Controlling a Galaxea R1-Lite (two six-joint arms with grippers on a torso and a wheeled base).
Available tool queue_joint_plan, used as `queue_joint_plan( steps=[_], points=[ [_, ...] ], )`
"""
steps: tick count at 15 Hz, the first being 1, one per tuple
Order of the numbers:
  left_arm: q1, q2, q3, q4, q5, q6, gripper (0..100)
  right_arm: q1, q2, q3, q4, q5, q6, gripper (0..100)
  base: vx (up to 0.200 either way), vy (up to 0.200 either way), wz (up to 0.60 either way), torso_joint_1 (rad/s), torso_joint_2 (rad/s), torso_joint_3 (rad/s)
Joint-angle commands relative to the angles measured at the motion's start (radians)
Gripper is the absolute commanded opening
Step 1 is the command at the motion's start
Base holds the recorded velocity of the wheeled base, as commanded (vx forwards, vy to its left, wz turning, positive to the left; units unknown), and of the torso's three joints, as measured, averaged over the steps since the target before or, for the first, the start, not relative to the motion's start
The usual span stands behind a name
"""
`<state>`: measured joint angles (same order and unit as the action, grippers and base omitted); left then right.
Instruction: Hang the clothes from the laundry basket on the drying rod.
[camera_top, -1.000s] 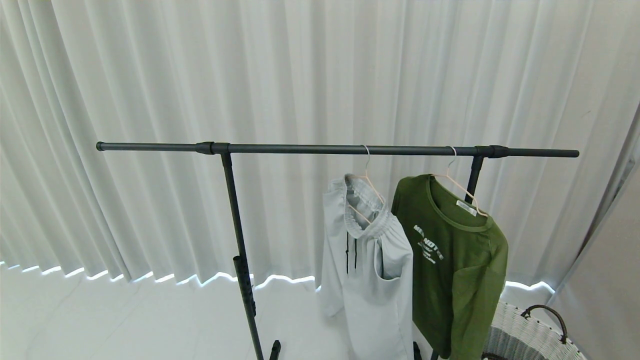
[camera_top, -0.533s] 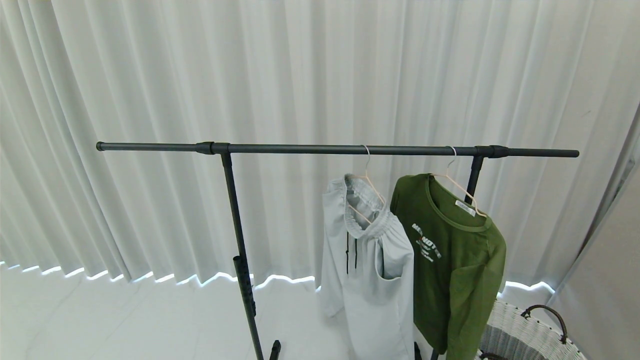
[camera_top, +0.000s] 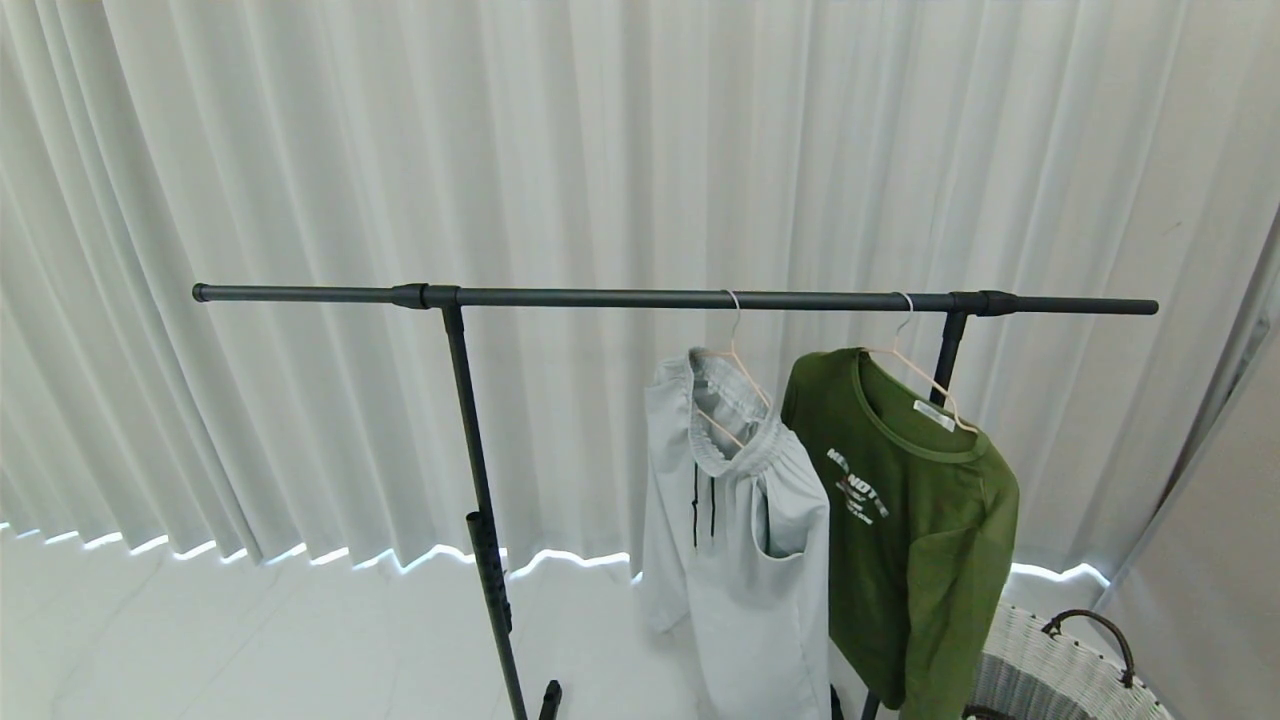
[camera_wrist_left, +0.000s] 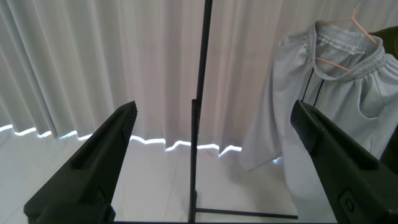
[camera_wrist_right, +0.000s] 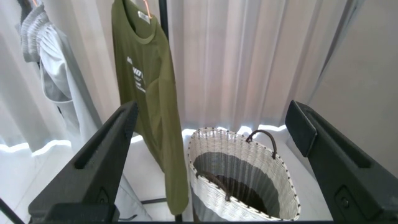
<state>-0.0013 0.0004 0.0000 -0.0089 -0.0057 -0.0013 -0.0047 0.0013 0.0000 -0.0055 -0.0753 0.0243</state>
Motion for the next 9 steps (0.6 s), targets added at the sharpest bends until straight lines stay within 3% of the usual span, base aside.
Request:
queue_joint_plan(
  steps=[1, 9],
  points=[
    [0.001, 0.000, 0.000, 0.000, 0.000, 0.000, 100, 0.000, 0.000, 0.000, -0.001, 0.000, 0.000, 100, 0.000, 0.000, 0.00, 0.000, 0.00, 0.000],
    [0.001, 0.000, 0.000, 0.000, 0.000, 0.000, 100, 0.000, 0.000, 0.000, -0.001, 0.000, 0.000, 100, 0.000, 0.000, 0.00, 0.000, 0.00, 0.000]
  ],
)
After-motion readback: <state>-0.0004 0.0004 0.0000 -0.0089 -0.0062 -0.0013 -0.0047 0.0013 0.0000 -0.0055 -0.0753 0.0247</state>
